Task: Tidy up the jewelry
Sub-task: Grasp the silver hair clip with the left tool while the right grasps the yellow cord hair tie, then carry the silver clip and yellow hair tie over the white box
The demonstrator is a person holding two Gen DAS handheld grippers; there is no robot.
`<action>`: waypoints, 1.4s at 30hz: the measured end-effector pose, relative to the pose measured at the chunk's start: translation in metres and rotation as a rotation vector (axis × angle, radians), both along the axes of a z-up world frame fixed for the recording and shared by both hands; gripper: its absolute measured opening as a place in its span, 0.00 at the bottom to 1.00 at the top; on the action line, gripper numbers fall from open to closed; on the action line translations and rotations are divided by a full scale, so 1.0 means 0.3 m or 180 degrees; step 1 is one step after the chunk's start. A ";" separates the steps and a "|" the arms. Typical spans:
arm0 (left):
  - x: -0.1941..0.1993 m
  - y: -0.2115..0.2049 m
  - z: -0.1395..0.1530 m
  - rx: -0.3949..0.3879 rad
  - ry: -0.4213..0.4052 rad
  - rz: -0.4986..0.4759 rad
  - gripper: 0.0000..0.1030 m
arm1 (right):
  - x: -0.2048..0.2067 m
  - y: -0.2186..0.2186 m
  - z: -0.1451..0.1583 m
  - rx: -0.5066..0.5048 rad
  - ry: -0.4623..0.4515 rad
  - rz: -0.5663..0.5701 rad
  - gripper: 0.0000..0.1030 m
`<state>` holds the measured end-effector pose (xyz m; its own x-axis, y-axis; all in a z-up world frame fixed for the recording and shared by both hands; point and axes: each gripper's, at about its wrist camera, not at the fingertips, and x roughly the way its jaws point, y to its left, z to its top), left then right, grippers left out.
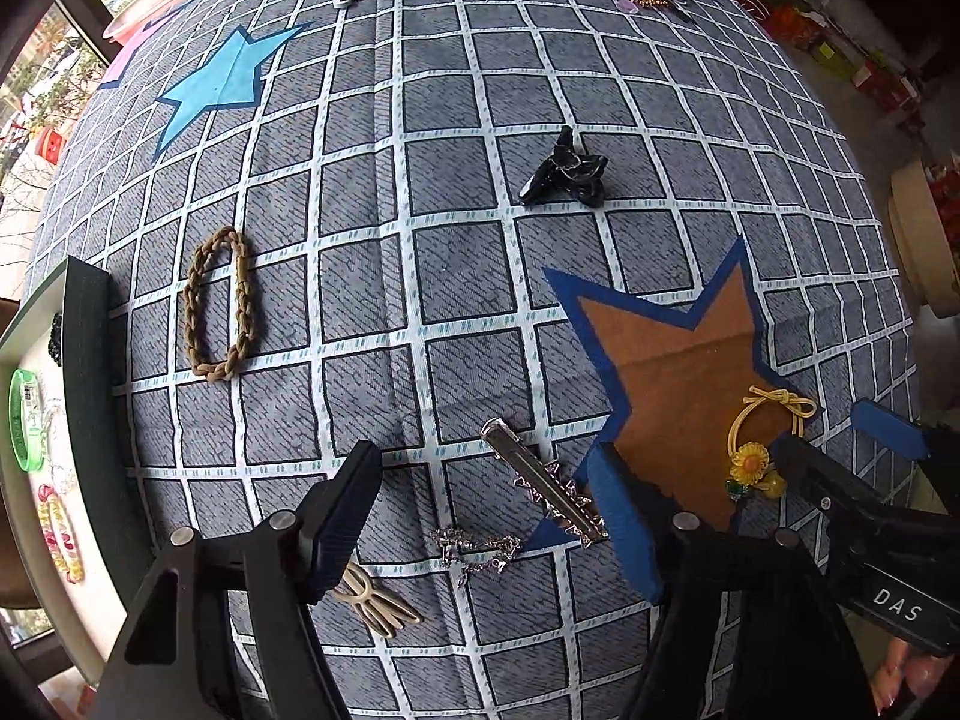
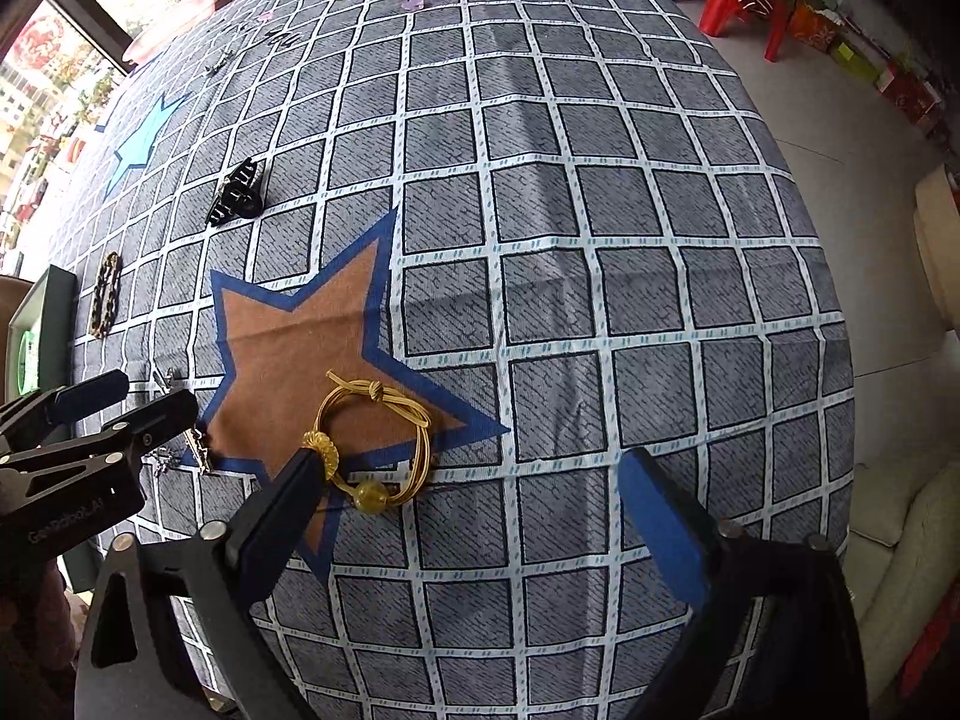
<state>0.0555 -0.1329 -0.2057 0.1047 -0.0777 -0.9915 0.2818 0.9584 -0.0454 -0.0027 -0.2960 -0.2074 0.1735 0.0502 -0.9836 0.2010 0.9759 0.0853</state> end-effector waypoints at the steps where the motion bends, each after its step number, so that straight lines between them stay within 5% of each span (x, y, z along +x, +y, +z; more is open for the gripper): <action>1: -0.004 -0.004 -0.003 0.0026 0.0001 -0.0007 0.65 | 0.008 0.009 -0.014 -0.0013 0.0013 0.0043 0.77; 4: -0.020 -0.040 -0.009 0.0056 -0.0018 -0.0048 0.65 | 0.027 0.040 -0.047 -0.0107 -0.0040 0.0215 0.70; 11: -0.023 -0.140 0.004 0.0051 -0.0067 -0.0193 0.34 | 0.052 0.153 -0.072 -0.0307 -0.0203 0.0581 0.58; 14: -0.023 -0.158 0.030 -0.0078 -0.0059 -0.0171 0.33 | 0.062 0.192 -0.069 -0.0309 -0.0233 0.0636 0.32; 15: -0.025 -0.155 0.039 -0.0120 -0.0070 -0.0162 0.32 | 0.068 0.202 -0.068 -0.0304 -0.0228 0.0632 0.15; 16: -0.028 -0.154 0.046 -0.0180 -0.0071 -0.0153 0.17 | 0.084 0.210 -0.068 -0.0294 -0.0214 0.0612 0.07; 25: -0.034 -0.076 0.097 -0.0426 -0.0098 -0.0068 0.17 | 0.109 0.128 -0.001 0.0154 -0.0261 0.0315 0.05; 42: -0.032 0.194 0.184 -0.0572 -0.0270 0.0133 0.17 | 0.077 0.074 0.136 0.0401 -0.0346 0.0166 0.04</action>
<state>0.0459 -0.0746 -0.1504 0.1942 -0.2464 -0.9495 0.2520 0.9480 -0.1945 0.0203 -0.2739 -0.1666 0.2726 0.1835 -0.9445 0.1332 0.9650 0.2259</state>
